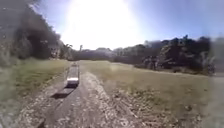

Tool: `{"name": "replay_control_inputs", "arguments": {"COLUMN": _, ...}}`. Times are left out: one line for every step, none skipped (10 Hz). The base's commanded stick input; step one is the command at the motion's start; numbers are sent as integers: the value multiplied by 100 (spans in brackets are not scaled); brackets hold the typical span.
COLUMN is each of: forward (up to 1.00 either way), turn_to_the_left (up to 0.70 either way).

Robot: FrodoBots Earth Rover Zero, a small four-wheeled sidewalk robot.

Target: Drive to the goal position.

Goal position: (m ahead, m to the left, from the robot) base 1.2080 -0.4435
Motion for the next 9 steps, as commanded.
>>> {"name": "replay_control_inputs", "arguments": {"forward": 39, "turn_to_the_left": 51}}
{"name": "replay_control_inputs", "arguments": {"forward": 0, "turn_to_the_left": 70}}
{"name": "replay_control_inputs", "arguments": {"forward": 0, "turn_to_the_left": 70}}
{"name": "replay_control_inputs", "arguments": {"forward": 0, "turn_to_the_left": 70}}
{"name": "replay_control_inputs", "arguments": {"forward": 0, "turn_to_the_left": 70}}
{"name": "replay_control_inputs", "arguments": {"forward": 0, "turn_to_the_left": 70}}
{"name": "replay_control_inputs", "arguments": {"forward": 0, "turn_to_the_left": 70}}
{"name": "replay_control_inputs", "arguments": {"forward": 0, "turn_to_the_left": 70}}
{"name": "replay_control_inputs", "arguments": {"forward": 0, "turn_to_the_left": 70}}
